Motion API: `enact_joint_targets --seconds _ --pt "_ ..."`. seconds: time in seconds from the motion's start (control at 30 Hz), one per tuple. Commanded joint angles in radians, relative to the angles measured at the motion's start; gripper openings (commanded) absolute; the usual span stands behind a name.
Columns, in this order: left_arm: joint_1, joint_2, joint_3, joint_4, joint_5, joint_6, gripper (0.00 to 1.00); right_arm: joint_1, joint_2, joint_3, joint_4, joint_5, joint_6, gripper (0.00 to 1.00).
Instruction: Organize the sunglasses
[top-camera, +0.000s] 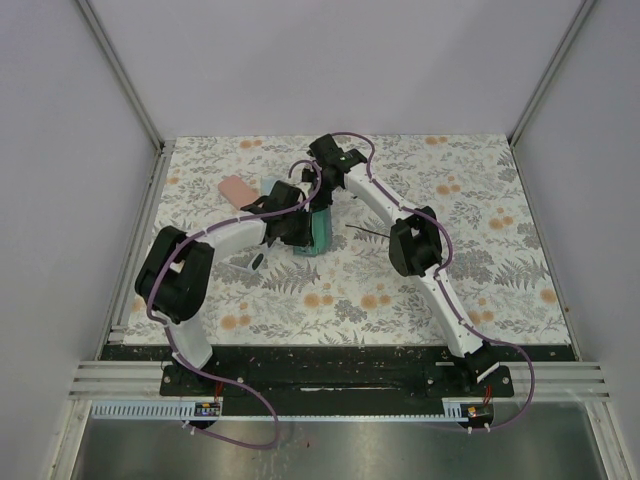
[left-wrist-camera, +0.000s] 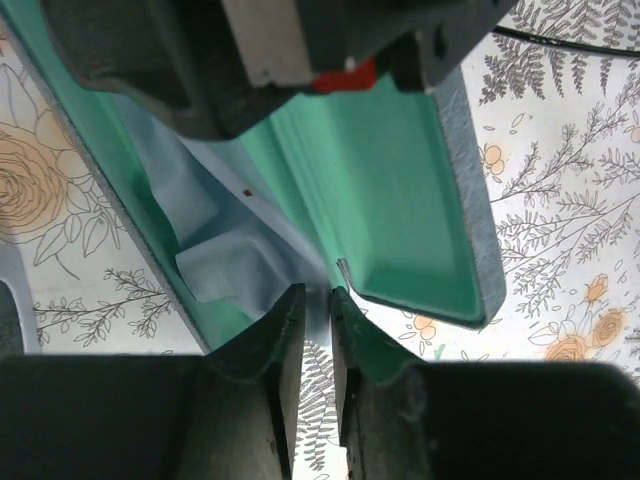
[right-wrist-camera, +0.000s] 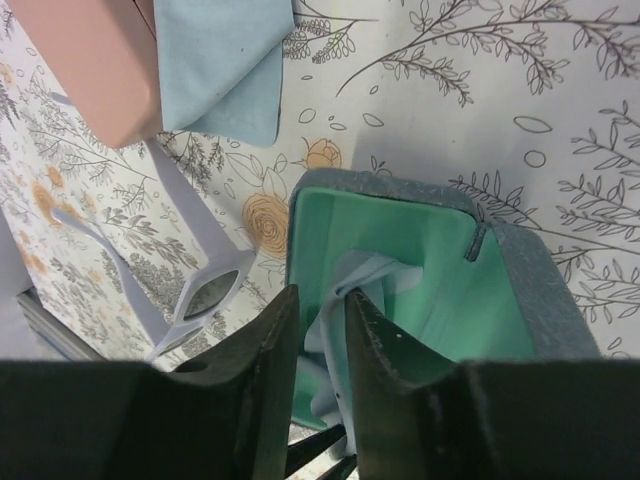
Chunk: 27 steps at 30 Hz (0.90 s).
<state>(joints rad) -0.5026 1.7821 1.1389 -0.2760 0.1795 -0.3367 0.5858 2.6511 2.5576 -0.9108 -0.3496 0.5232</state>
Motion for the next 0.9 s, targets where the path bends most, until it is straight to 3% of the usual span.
enact_joint_targets --seconds 0.0,0.57,0.87 --pt "-0.007 0.004 0.032 0.067 0.029 -0.015 0.27 -0.004 -0.051 0.013 -0.002 0.031 -0.011 0.38" --pt "0.006 -0.099 0.065 0.031 0.049 -0.035 0.37 -0.011 -0.172 0.012 -0.065 0.087 0.0 0.59" --pt "0.035 -0.099 0.052 0.046 0.018 -0.041 0.35 -0.04 -0.272 -0.111 -0.069 0.152 -0.026 0.61"
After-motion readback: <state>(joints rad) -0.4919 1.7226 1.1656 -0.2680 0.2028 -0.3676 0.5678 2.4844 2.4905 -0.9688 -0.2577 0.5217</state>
